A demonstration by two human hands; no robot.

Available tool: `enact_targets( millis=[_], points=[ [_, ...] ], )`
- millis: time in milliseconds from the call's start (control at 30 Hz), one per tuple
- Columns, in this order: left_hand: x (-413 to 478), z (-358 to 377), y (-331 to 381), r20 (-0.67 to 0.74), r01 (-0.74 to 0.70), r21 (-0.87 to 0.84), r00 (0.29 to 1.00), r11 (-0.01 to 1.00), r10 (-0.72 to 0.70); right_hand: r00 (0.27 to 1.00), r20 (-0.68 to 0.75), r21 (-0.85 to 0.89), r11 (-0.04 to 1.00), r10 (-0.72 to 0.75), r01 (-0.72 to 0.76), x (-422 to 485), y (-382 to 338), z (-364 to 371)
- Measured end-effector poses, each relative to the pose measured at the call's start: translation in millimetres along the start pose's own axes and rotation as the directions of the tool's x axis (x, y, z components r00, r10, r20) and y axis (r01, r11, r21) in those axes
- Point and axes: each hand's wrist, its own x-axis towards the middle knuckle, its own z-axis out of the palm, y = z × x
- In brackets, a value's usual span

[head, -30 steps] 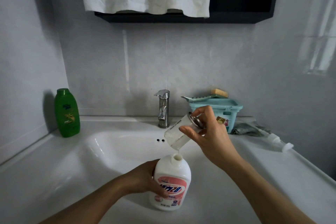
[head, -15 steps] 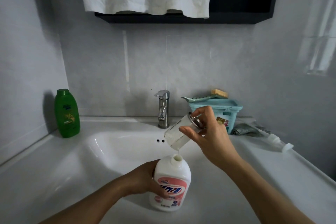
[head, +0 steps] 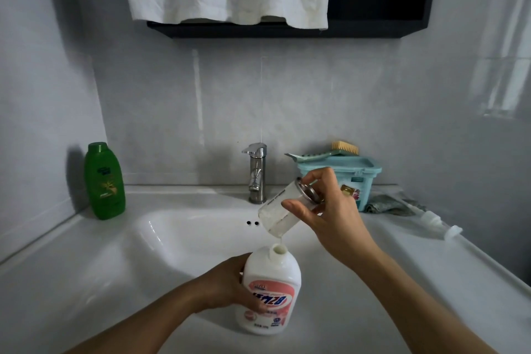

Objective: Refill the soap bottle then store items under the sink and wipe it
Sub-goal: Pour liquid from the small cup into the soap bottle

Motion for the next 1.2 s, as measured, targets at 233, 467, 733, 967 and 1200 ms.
enact_targets(
  millis=[233, 467, 733, 967, 1200],
  points=[
    [1.3, -0.5, -0.9, 0.005, 0.006, 0.010, 1.000, 1.000, -0.006, 1.000, 0.000, 0.017, 1.000, 0.004, -0.004, 0.4, 1.1, 0.6],
    [1.5, -0.4, -0.5, -0.001, -0.003, 0.018, 1.000, 1.000, 0.003, 1.000, 0.000, 0.016, 1.000, 0.011, -0.011, 0.6, 3.0, 1.1],
    [0.9, -0.3, -0.6, -0.002, -0.012, 0.022, 1.000, 1.000, 0.012, 1.000, 0.003, 0.014, 1.000, 0.011, -0.011, -0.1, -0.5, 0.0],
    [-0.5, 0.0, 1.4, 0.001, -0.008, 0.024, 1.000, 1.000, 0.008, 1.000, 0.007, 0.011, 1.000, 0.007, -0.007, -0.1, -1.1, -0.2],
    [-0.1, 0.1, 1.7, 0.004, -0.013, 0.024, 1.000, 1.000, 0.013, 1.000, 0.013, -0.006, 1.000, 0.005, -0.005, -0.1, -0.3, 0.2]
  ],
)
